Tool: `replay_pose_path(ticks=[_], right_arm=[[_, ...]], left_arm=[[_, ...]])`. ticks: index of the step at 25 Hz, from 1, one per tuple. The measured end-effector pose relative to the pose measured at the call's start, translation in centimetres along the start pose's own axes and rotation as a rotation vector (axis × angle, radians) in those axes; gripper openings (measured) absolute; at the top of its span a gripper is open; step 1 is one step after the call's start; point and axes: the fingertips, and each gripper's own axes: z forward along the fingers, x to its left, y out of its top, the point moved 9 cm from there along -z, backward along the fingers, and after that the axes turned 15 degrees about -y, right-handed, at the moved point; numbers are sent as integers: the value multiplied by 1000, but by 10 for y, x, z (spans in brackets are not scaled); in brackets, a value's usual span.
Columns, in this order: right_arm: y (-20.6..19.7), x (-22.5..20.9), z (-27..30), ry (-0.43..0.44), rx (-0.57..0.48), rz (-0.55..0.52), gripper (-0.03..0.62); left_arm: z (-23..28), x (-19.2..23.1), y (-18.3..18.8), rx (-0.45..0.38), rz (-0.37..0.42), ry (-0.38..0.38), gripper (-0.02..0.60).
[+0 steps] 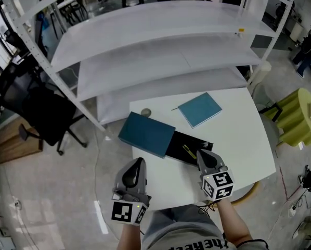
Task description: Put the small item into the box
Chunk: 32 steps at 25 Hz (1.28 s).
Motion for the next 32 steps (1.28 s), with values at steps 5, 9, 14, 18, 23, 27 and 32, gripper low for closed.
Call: replay_pose_path(ticks=[5, 9, 14, 18, 23, 27, 32], right_arm=[[10, 3, -15, -13, -65, -10, 2], [17, 5, -28, -29, -112, -17, 2], [23, 8, -40, -45, -175, -34, 2], [28, 10, -50, -51, -210, -37, 2], [34, 10, -61, -54, -240, -11, 2], [39, 11, -70, -54, -278, -5, 2], [46, 14, -83, -66, -313, -18, 2]], left_arm=[[0, -3, 0, 2, 4, -12, 17], [-1, -6, 2, 1, 10, -21, 17], [-1, -8, 2, -1, 13, -31, 16], [-2, -11, 3, -4, 17, -42, 16], [-3, -14, 4, -5, 22, -51, 16], [-4, -17, 3, -3, 31, -61, 15], [-7, -20, 5, -6, 33, -70, 15]])
